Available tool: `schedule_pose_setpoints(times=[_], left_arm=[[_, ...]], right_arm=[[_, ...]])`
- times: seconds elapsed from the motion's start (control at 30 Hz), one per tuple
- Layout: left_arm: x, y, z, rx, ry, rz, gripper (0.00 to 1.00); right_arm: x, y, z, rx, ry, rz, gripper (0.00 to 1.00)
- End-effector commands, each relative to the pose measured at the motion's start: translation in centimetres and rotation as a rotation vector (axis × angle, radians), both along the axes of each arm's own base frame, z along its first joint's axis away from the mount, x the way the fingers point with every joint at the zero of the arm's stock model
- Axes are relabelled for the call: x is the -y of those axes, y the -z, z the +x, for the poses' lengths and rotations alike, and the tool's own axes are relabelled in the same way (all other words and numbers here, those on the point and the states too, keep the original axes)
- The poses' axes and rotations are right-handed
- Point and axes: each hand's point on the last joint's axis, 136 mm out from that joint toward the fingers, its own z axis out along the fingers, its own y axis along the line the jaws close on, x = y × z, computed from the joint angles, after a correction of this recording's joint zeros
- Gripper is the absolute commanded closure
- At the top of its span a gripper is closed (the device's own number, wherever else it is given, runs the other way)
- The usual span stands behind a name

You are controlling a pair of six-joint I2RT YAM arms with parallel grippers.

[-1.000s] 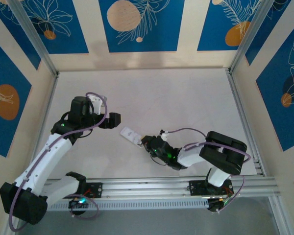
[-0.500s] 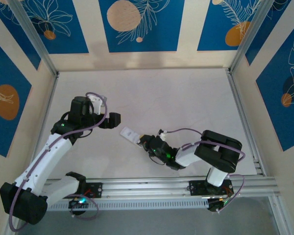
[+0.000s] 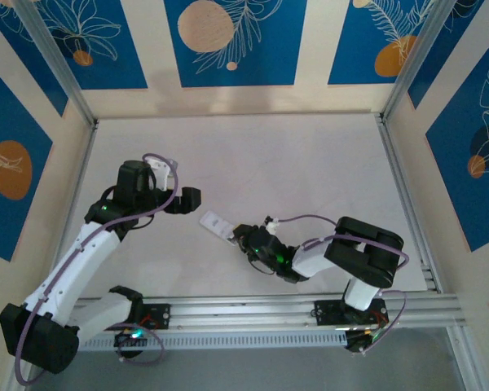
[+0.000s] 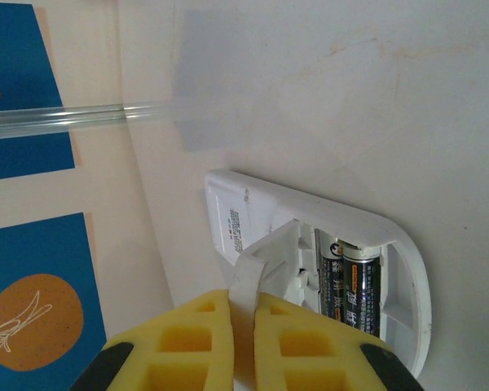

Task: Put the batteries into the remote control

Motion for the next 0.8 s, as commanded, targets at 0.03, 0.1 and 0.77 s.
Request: schedule_pose_setpoints(times=[0.03,0.1,0.77], left_arm=[[0.04,-0.21,0.15,0.002,-0.004,-0.031,0.0],[0.1,-0.17,0.17,0.0,-0.003,-0.034,0.0],[0.15,-0.19,0.1,-0.001,-0.004,-0.042,0.0]], right_arm=[[3.04,7.47,-4.02,-0.198,-0.08,-0.244,0.88],[3.14,7.57,-4.13,-0.206,-0.081,-0.253,0.87],[2.87,7.25,-4.16,-0.252,-0.117,-0.334,0.83]])
